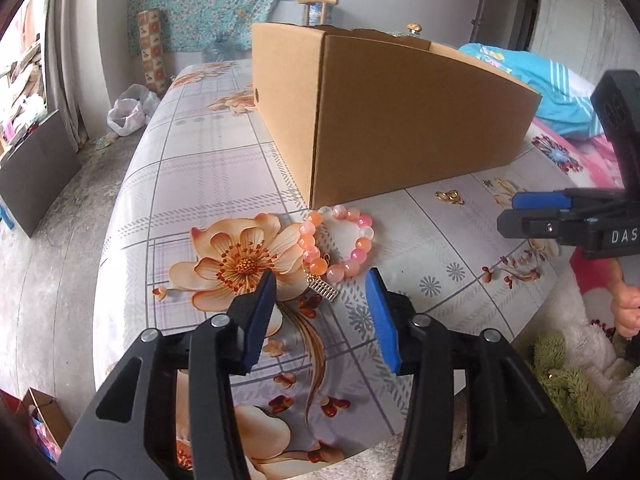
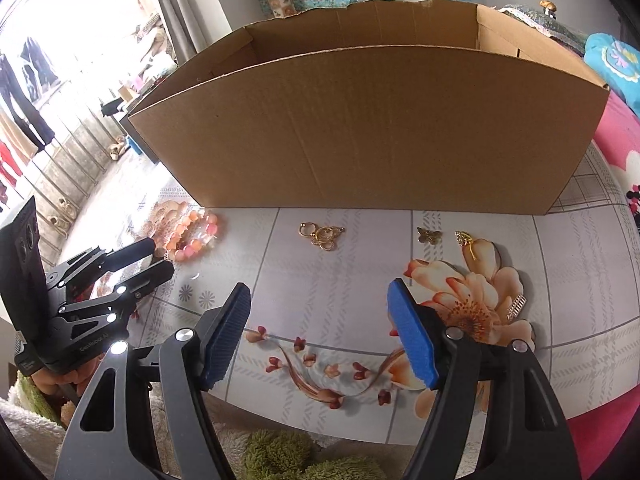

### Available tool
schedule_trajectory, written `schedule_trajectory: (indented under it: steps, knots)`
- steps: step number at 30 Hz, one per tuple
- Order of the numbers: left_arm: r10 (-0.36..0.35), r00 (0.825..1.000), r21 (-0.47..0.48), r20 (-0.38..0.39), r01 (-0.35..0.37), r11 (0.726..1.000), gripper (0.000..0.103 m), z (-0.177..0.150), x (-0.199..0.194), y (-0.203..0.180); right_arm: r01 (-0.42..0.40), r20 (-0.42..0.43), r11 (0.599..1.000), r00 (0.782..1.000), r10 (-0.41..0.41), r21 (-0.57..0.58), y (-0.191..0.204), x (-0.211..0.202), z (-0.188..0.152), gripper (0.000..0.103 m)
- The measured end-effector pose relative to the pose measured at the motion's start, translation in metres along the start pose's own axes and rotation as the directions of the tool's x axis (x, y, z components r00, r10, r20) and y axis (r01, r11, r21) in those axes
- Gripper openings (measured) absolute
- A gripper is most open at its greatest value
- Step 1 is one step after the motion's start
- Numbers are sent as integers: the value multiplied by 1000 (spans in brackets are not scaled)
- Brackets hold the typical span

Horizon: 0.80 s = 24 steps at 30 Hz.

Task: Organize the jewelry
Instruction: 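Move the open left gripper to the gold charm beside the pink bracelet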

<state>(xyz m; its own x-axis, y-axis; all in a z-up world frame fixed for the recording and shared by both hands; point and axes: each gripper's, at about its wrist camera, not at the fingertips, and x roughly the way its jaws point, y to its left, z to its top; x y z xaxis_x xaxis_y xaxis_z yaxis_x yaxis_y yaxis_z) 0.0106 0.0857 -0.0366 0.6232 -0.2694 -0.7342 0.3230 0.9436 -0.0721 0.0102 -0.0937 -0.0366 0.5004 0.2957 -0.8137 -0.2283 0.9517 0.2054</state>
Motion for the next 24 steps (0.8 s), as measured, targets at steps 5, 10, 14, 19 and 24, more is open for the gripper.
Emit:
schedule_trajectory:
  steps: [5,10,14,19,24]
  knots:
    - [-15,1000,39,-19,16,999,27,9,7,-3,1,-3,1000,1000,-1,-17,12,9,11,69]
    - [-32,999,52,-24,33,998,27,12,10,-2,-5,-11,1000,1000,5,-21,20,15,17,69]
    - [-31,999,51,-26,33,998,27,14,12,-5,-12,-14,999,1000,12,-39,28,16,18,69]
    - [-79,997,29,11,79,996,38,17,2,-9,-34,-34,998,999,32,-44,33,21,18,69]
    - [-110,993,22,36,109,994,38,20,-2,-15,-46,-34,998,998,45,-30,31,23,21,69]
